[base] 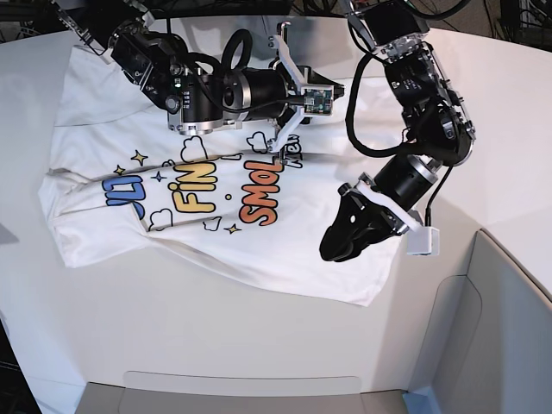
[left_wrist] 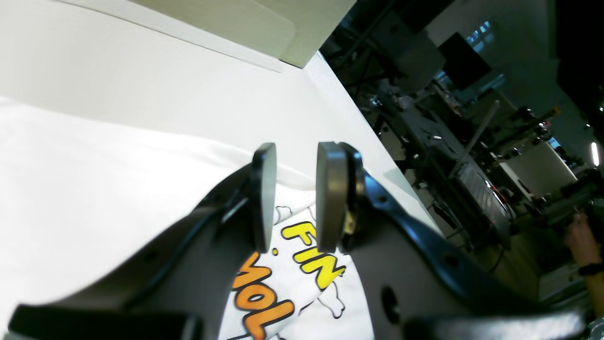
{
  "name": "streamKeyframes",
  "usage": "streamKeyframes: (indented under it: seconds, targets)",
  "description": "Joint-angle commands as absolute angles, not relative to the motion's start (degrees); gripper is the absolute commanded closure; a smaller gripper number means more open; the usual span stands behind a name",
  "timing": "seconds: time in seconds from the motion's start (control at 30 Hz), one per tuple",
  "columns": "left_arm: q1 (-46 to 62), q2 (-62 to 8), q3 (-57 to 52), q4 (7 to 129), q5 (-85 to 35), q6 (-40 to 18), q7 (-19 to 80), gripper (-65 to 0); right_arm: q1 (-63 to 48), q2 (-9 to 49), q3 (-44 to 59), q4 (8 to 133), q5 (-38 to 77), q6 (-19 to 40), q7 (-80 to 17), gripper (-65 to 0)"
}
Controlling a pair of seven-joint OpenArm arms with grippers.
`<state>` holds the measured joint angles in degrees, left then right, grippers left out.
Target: Layout the t-shirt on the table in an organized manner, then fold the t-shirt properly
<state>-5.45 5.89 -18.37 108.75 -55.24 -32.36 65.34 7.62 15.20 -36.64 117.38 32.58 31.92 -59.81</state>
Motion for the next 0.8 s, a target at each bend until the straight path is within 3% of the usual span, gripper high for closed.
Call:
streamKeyframes:
  seconds: [0.0, 0.17, 0.77]
  targets:
    - [-6.3, 5.8, -18.4, 109.7, -56.7, -32.6, 63.8, -15.9, 8.5, 15.1, -36.2, 118.4, 33.3, 31.7, -58.2, 0.0]
    - [-6.4, 5.8, -23.0, 108.0, -56.8, -32.6, 63.8, -15.9, 8.5, 15.0, -36.4, 118.4, 33.3, 32.0, -58.2, 0.0]
    - [-9.5, 5.8, -22.8, 96.0, -56.7, -32.8, 64.5, -16.0, 8.9, 15.1, -39.0, 118.5, 33.2, 32.1, -58.1, 0.0]
